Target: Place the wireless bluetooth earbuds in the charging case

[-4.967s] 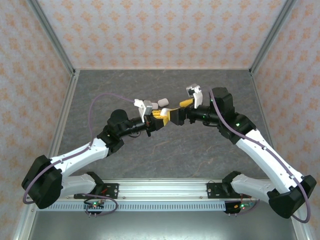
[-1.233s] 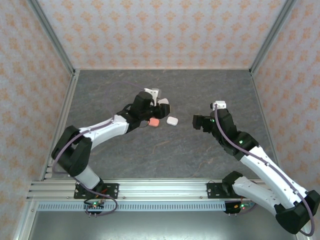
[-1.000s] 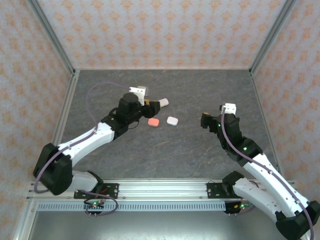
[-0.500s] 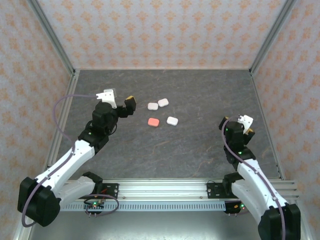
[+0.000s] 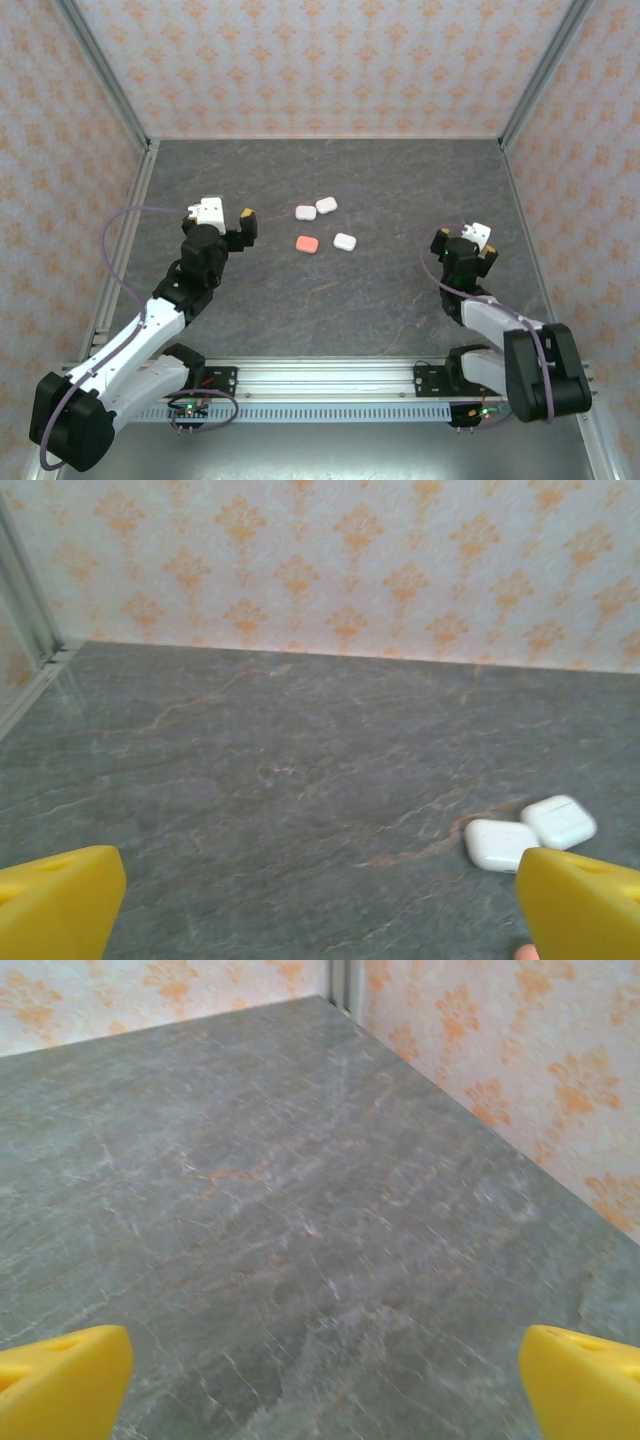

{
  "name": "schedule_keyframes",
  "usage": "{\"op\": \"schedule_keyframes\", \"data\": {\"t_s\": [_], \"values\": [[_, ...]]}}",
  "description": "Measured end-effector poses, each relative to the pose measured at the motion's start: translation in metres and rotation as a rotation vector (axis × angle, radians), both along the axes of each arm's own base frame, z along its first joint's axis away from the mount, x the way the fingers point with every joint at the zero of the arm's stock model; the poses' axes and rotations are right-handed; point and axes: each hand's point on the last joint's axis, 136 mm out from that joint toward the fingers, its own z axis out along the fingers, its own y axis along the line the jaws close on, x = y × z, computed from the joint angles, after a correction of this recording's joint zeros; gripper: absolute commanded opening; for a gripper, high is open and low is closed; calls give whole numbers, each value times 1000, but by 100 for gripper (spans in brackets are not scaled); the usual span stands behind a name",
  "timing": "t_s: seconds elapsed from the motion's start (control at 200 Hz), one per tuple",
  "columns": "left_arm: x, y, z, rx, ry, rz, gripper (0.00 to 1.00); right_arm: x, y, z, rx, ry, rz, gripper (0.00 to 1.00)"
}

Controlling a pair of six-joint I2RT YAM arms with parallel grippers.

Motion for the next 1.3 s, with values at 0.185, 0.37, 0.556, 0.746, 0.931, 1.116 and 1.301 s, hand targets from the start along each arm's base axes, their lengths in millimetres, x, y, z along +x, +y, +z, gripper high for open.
{"op": "schedule_keyframes", "data": {"t_s": [0.185,0.37,0.556,0.746,0.931,1.116,1.301], "values": [[-3,10,-13,83,27,34,100,21,10,-11,-9,-7,73,99],[-1,23,-28,147,65,65,100,38,18,-42,-4,65,126,99],[9,52,-61,166,144,149,100,65,9,-18,48,5,147,99],[19,63,-113,189,223,175,100,66,13,-22,66,22,176,99],[32,56,-123,214,187,127,100,66,14,-23,71,28,186,99],[31,56,-132,193,122,88,100,65,15,-24,71,31,187,99],[32,53,-141,177,113,35,100,65,15,-24,71,31,187,99]]}}
